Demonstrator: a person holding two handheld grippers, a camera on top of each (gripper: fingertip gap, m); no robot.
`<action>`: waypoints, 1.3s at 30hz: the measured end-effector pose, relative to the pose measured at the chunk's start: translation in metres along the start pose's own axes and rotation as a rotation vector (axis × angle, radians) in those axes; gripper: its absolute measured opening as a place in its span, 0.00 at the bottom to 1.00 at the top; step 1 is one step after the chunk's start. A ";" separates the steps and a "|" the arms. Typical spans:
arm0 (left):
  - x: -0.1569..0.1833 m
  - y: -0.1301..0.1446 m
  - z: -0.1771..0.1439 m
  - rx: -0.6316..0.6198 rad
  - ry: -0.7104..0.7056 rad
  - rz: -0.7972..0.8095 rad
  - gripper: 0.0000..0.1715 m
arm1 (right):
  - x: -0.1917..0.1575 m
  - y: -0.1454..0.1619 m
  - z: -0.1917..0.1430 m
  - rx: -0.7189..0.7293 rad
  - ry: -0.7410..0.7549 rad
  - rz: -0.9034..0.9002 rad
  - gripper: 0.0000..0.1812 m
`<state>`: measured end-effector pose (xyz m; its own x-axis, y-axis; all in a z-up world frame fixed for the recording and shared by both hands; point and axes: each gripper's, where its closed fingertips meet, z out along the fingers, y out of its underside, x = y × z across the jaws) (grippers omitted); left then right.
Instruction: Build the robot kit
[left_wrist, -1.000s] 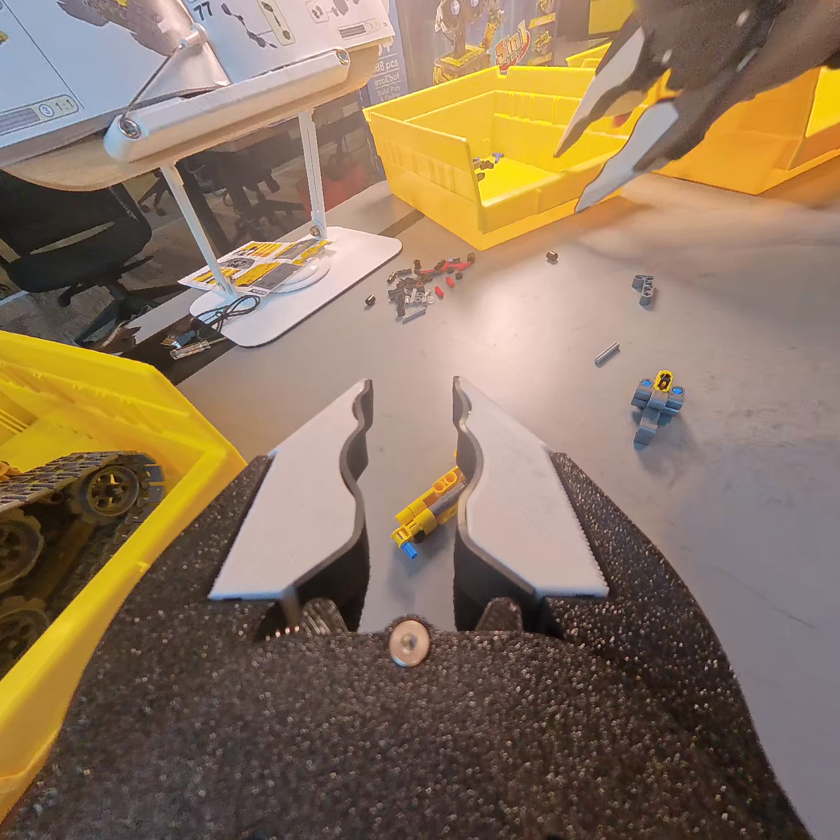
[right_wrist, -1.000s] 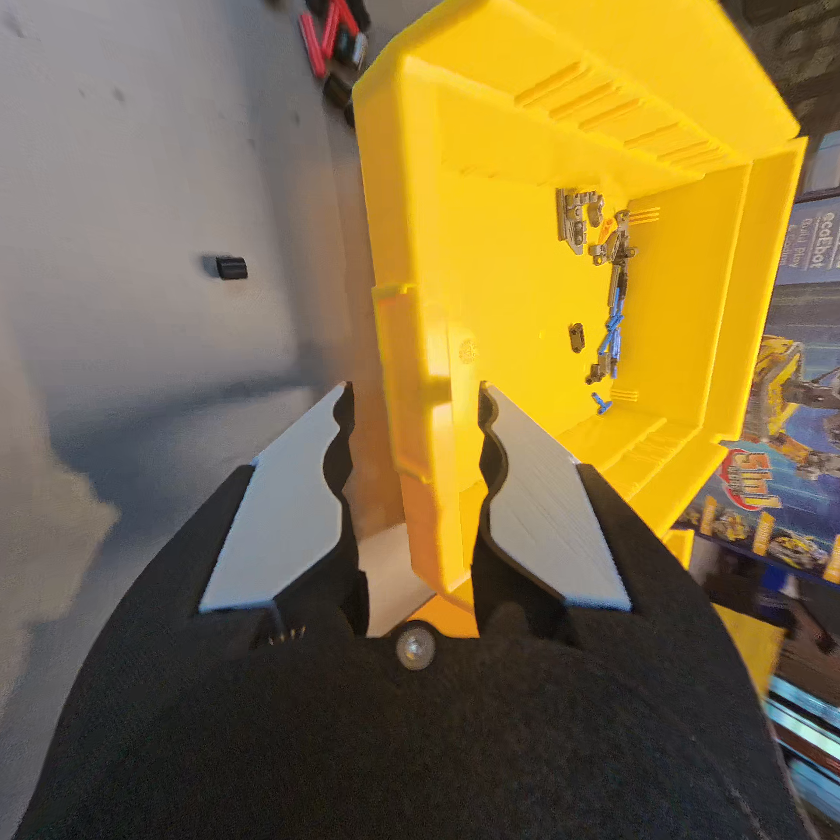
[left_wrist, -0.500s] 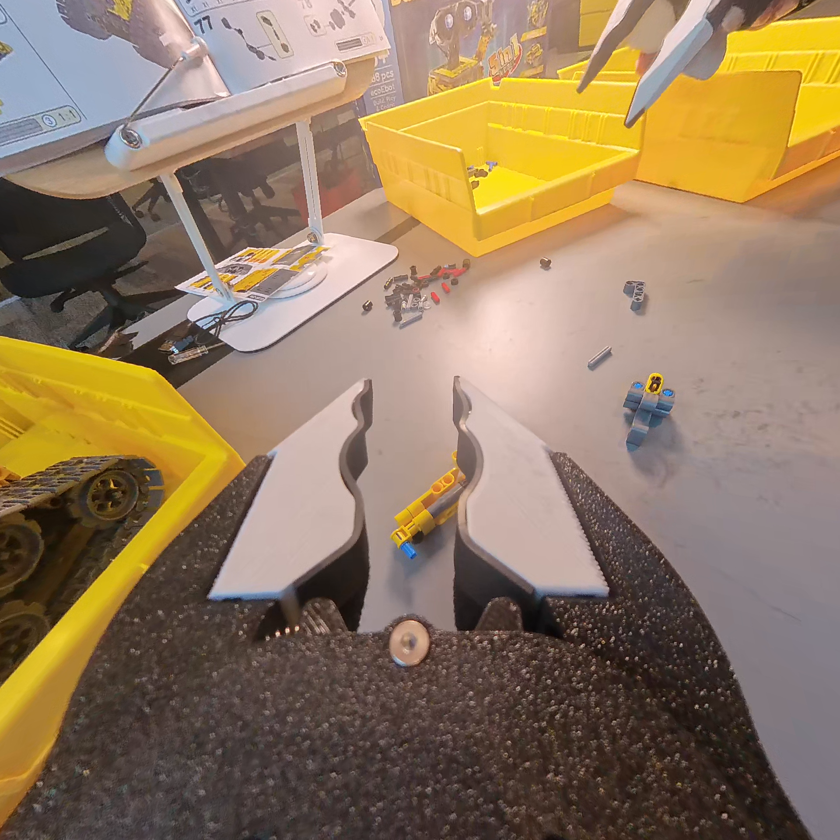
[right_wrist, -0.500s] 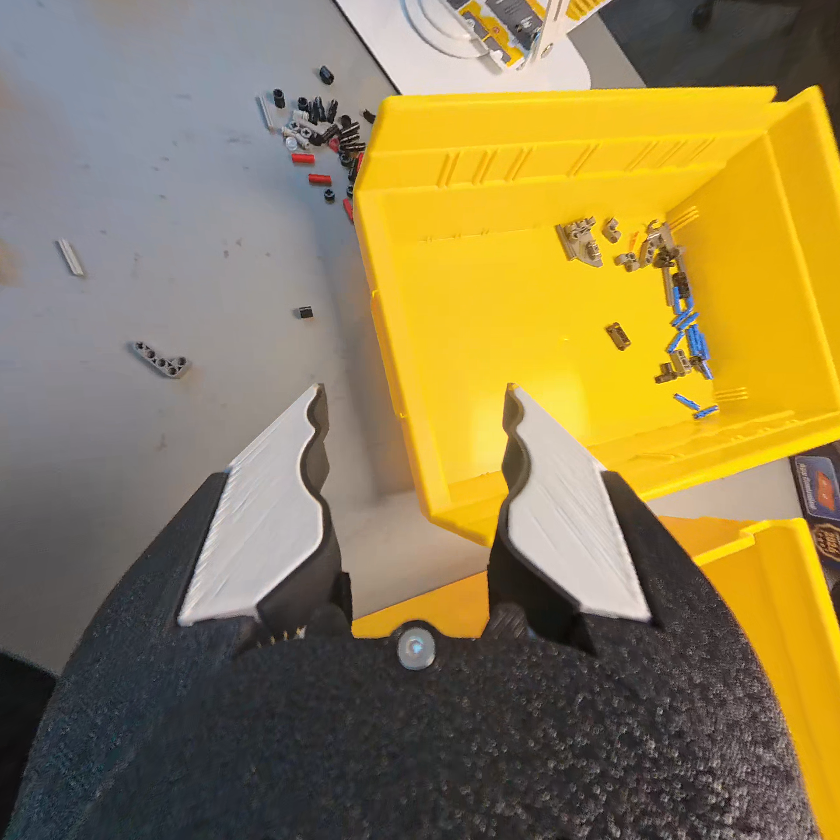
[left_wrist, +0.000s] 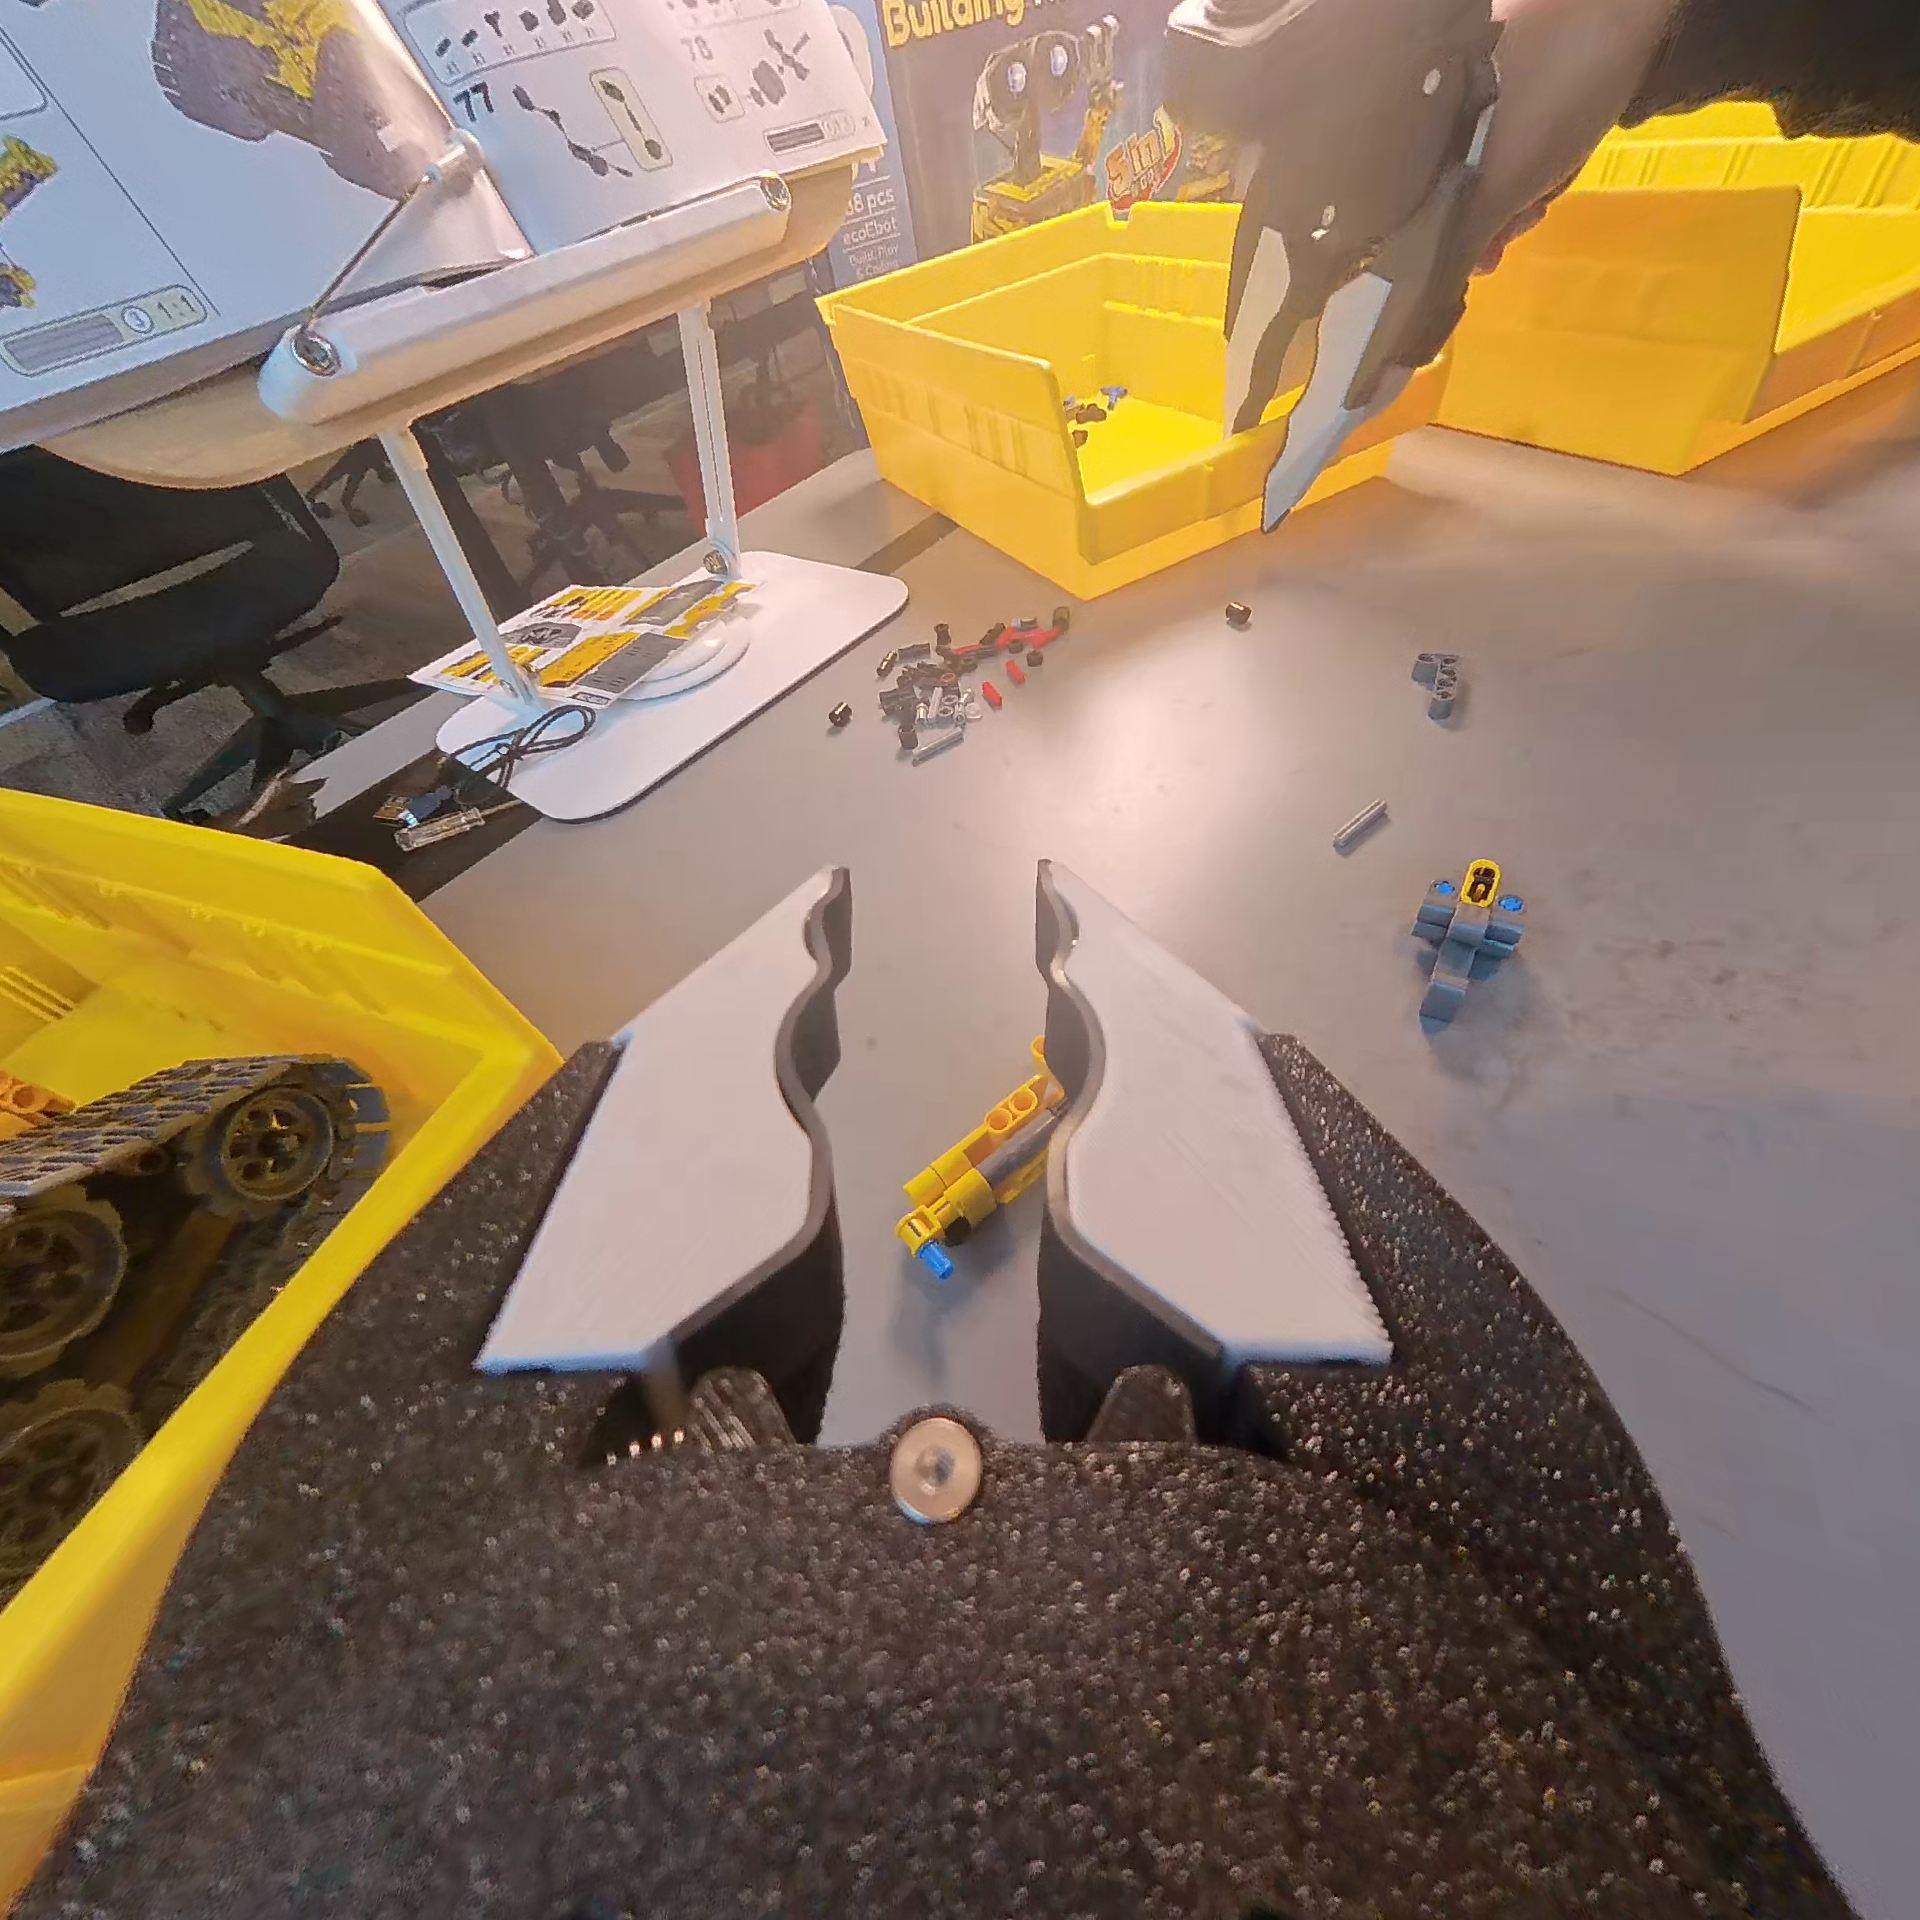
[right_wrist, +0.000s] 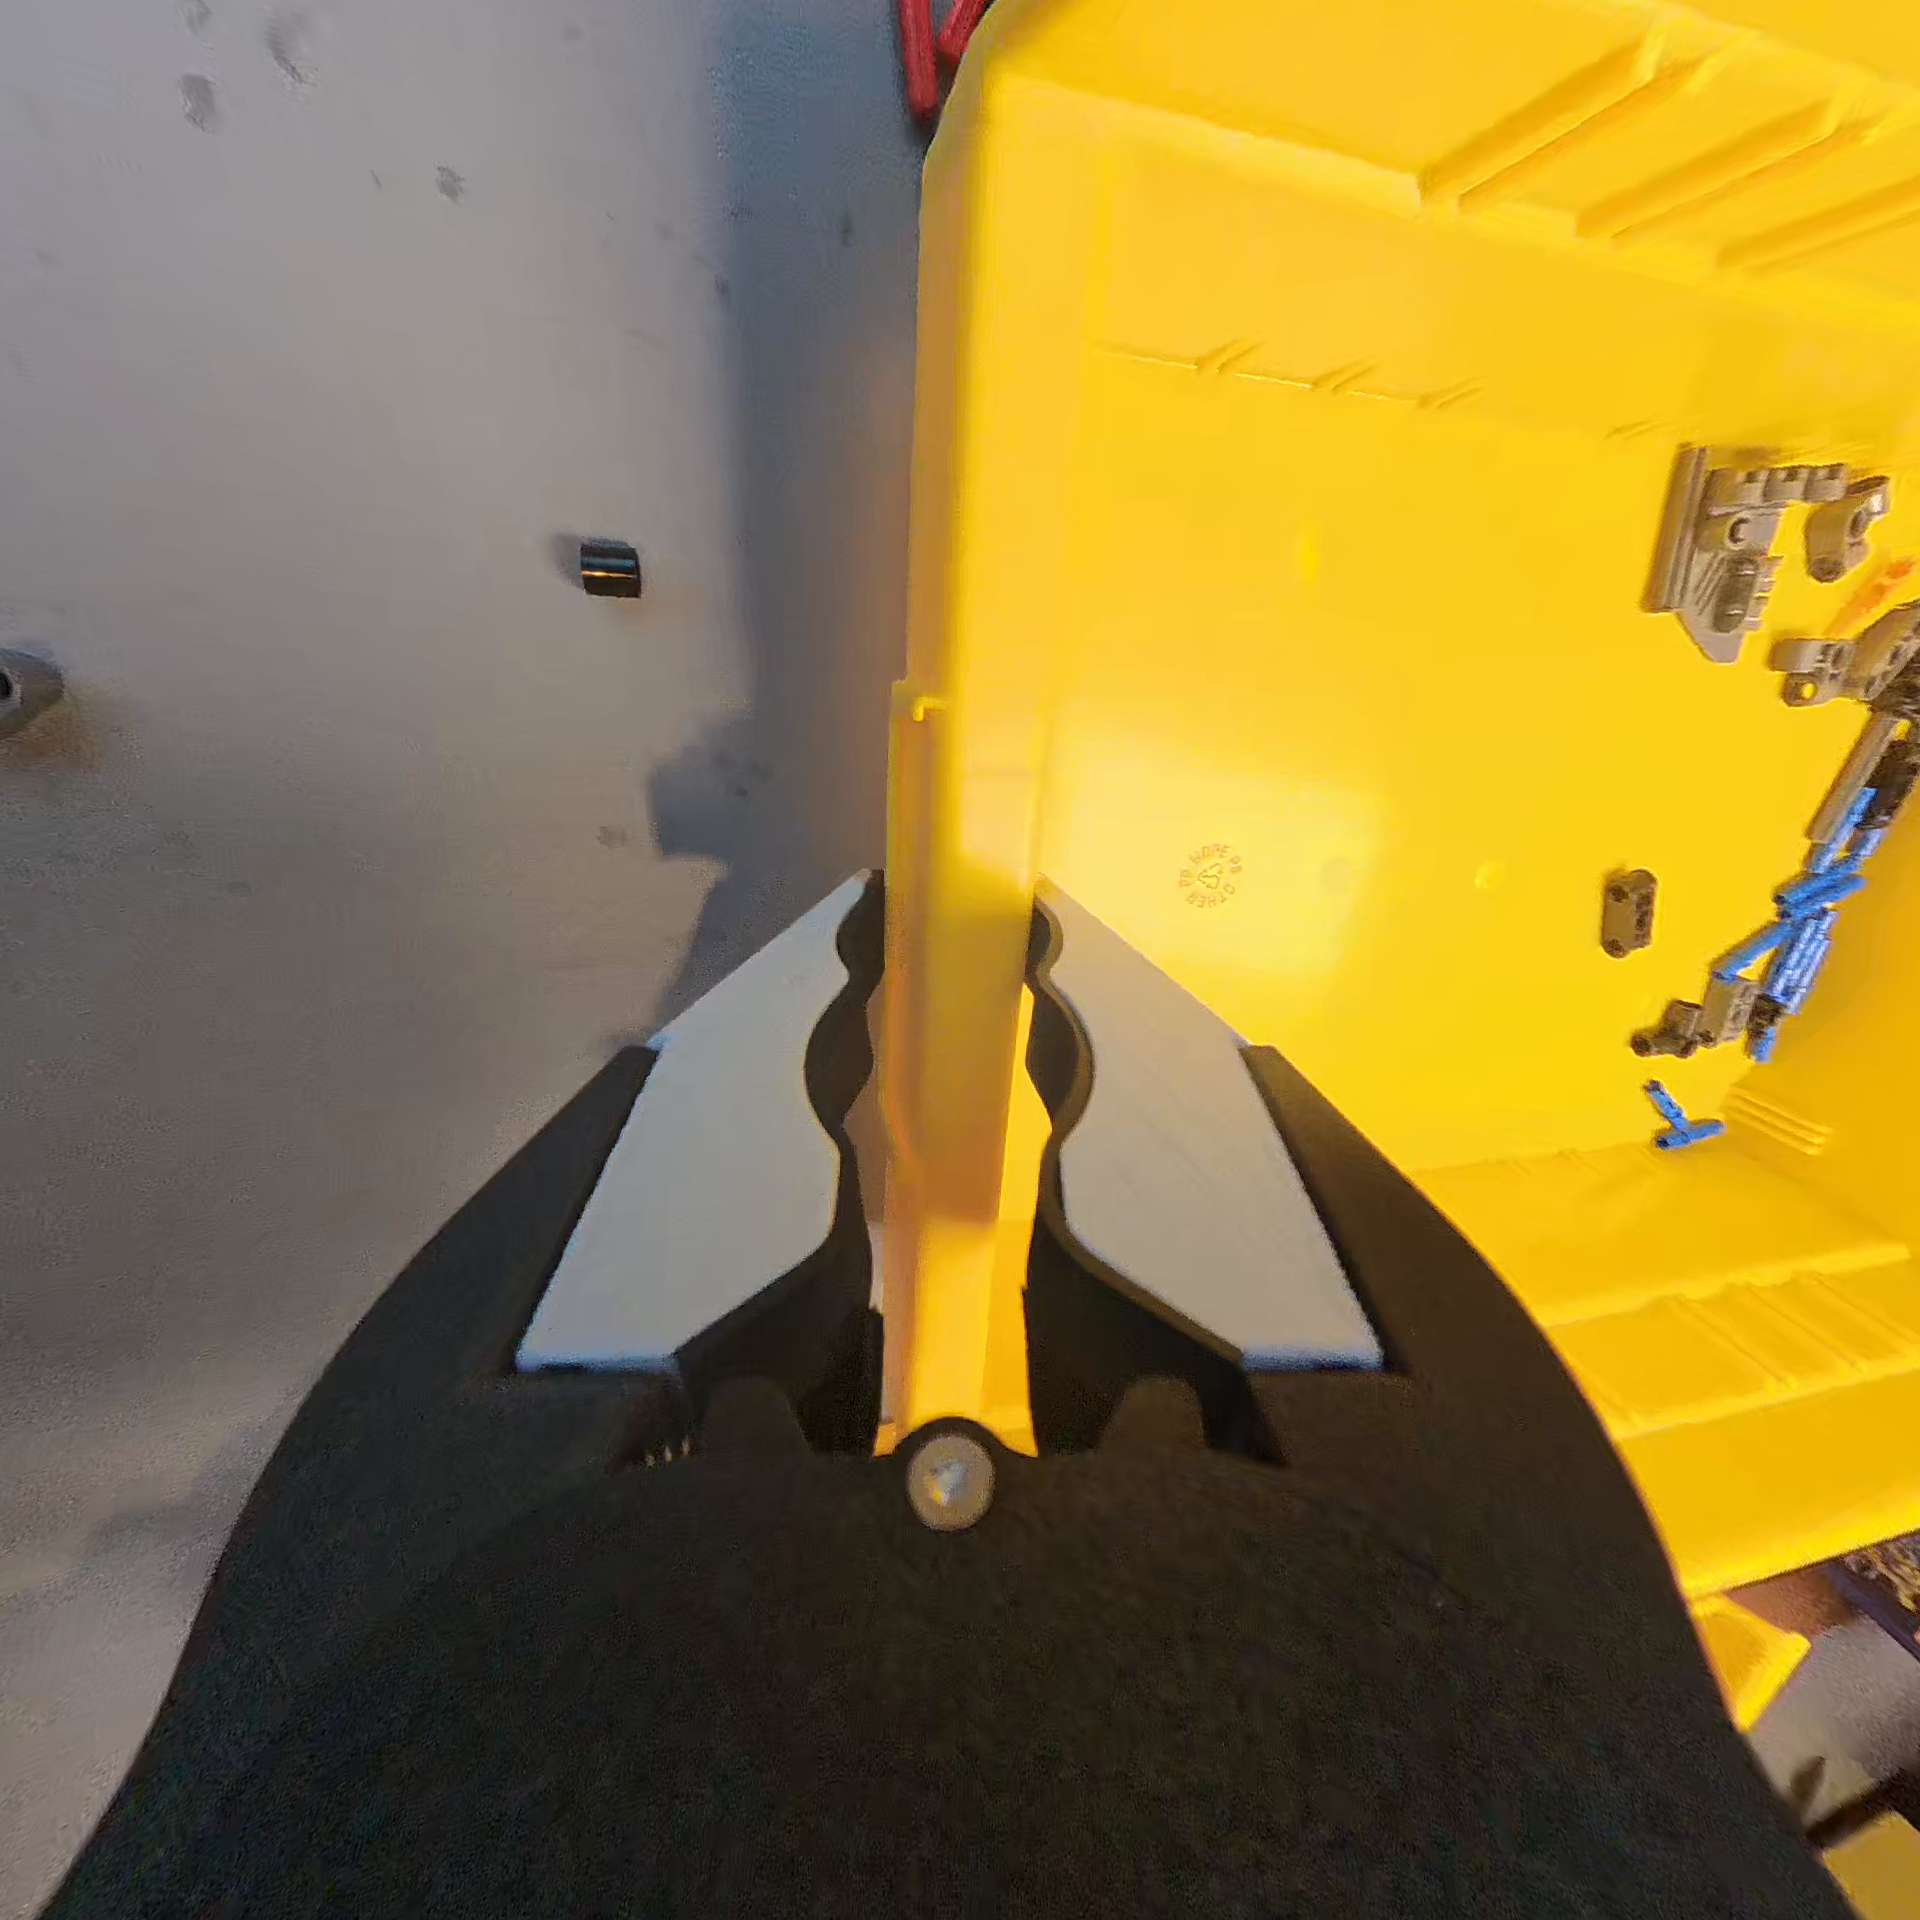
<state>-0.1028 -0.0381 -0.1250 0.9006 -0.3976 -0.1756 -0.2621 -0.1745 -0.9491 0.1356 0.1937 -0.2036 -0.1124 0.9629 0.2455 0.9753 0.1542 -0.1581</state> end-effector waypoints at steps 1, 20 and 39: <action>0.000 0.000 0.000 0.001 0.001 0.003 0.20 | 0.000 0.000 -0.001 0.017 -0.017 0.018 0.13; 0.003 0.002 0.002 -0.008 0.009 0.005 0.20 | 0.115 -0.050 -0.057 0.425 -0.016 0.396 0.17; 0.002 0.008 0.003 -0.018 0.019 -0.010 0.20 | 0.235 -0.007 0.046 0.391 0.083 1.084 0.04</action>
<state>-0.1023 -0.0374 -0.1332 0.8965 -0.4126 -0.1614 -0.2597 -0.1943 -0.9459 0.0935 0.4292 -0.1885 0.7747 0.6165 -0.1405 0.4250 -0.6722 -0.6062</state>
